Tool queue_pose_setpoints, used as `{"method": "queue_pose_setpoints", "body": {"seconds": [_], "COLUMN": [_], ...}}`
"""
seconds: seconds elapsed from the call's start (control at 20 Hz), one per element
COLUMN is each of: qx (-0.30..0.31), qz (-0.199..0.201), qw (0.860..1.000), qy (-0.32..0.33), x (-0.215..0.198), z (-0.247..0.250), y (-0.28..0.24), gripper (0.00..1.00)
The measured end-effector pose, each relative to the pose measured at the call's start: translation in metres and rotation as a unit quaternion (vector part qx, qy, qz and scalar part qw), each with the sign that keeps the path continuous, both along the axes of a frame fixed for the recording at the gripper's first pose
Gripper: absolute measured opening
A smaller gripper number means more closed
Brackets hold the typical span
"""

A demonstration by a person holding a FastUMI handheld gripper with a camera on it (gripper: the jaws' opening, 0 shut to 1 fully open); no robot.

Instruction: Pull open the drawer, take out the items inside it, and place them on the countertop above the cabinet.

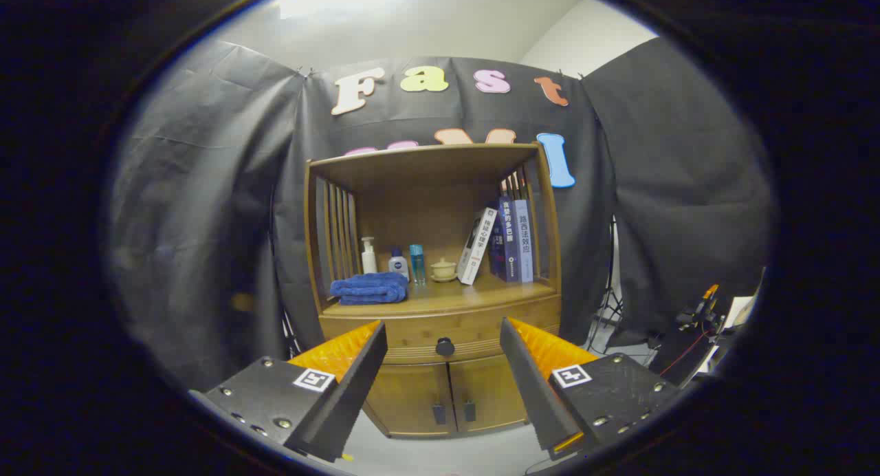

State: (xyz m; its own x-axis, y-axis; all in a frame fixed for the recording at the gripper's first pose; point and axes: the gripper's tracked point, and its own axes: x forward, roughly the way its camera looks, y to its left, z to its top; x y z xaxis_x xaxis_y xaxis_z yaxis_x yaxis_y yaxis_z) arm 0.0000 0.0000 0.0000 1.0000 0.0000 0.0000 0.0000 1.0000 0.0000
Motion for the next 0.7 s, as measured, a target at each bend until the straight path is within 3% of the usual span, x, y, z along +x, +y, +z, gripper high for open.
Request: {"method": "queue_pose_setpoints", "body": {"seconds": [0.7], "qx": [-0.018], "qz": [-0.002], "qw": [1.000], "qy": [0.011], "x": [0.004], "z": [-0.014], "y": [-0.005], "gripper": [0.99]}}
